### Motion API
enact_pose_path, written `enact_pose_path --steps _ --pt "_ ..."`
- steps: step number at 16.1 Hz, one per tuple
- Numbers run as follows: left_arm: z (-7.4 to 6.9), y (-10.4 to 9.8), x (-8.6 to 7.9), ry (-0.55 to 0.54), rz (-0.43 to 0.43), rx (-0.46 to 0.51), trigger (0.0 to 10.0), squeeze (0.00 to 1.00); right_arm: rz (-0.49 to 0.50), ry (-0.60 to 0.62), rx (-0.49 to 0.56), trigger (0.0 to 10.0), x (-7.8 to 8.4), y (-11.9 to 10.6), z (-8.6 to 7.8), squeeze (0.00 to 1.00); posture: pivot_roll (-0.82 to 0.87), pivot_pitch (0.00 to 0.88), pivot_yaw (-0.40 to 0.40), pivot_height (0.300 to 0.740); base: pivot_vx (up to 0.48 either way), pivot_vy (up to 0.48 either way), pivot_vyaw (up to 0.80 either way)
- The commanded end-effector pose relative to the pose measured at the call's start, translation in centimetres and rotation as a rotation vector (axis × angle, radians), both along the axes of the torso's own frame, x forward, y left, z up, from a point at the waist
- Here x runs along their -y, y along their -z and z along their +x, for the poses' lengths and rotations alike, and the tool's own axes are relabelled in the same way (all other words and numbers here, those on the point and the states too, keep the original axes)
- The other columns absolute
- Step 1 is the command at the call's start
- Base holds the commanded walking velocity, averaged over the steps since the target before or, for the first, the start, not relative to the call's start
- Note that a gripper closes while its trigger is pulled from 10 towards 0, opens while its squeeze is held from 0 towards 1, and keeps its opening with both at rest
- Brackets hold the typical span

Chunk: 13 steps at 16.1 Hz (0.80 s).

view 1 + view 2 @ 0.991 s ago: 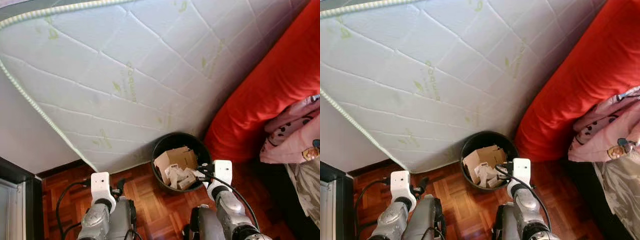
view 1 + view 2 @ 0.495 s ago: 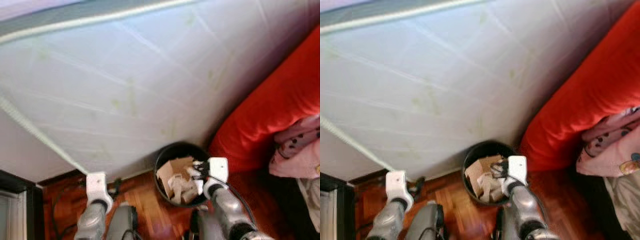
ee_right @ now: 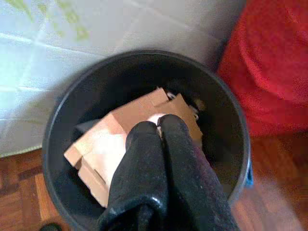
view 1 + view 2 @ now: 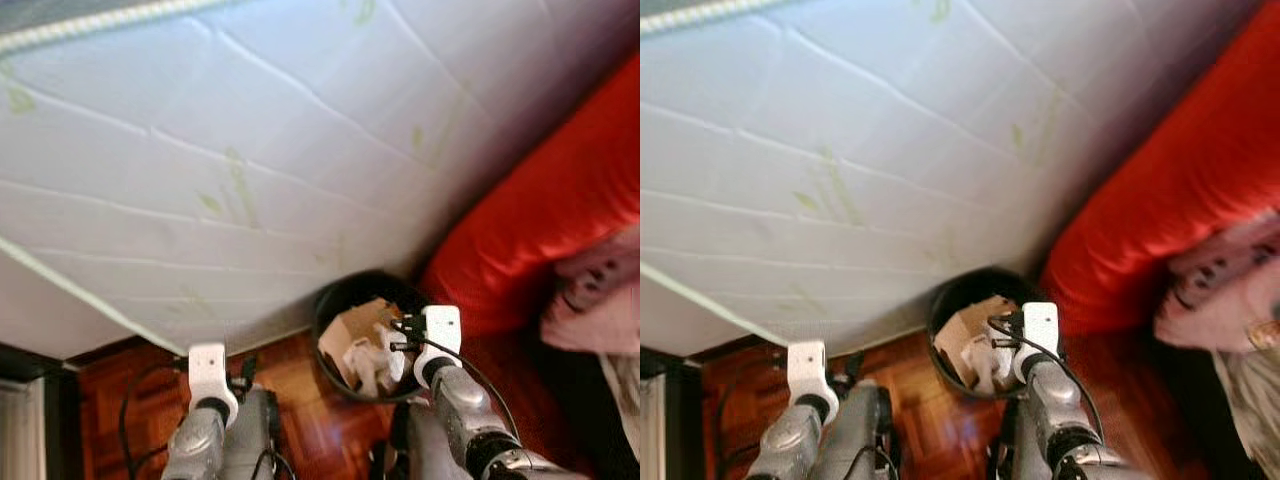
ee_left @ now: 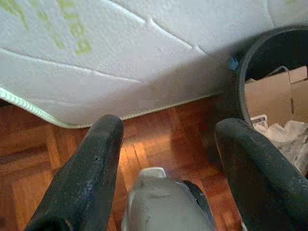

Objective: Clean up the room

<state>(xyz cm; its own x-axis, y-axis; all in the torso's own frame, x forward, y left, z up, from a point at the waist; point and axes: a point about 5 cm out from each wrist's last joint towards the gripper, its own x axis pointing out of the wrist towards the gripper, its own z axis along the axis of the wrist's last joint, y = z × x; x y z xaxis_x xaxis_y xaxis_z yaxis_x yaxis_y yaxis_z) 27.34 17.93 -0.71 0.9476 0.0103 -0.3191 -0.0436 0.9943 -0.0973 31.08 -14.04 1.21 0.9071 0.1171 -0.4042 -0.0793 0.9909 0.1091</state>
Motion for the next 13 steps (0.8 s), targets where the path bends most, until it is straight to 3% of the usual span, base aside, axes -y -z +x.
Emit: enact_pose_path --steps 1,13 --pt "-1.0 0.8 -0.5 -0.012 0.005 -0.031 10.0 0.00 0.008 -0.004 -0.039 10.0 -0.5 0.6 -0.4 0.00 0.15 0.346 0.016 0.618 0.000 0.000 0.00" --pt "-1.5 1.1 -0.5 -0.001 0.008 -0.034 10.0 0.00 -0.031 0.087 0.019 10.0 0.5 -1.2 1.2 0.00 0.17 0.370 0.023 0.618 0.000 0.000 0.00"
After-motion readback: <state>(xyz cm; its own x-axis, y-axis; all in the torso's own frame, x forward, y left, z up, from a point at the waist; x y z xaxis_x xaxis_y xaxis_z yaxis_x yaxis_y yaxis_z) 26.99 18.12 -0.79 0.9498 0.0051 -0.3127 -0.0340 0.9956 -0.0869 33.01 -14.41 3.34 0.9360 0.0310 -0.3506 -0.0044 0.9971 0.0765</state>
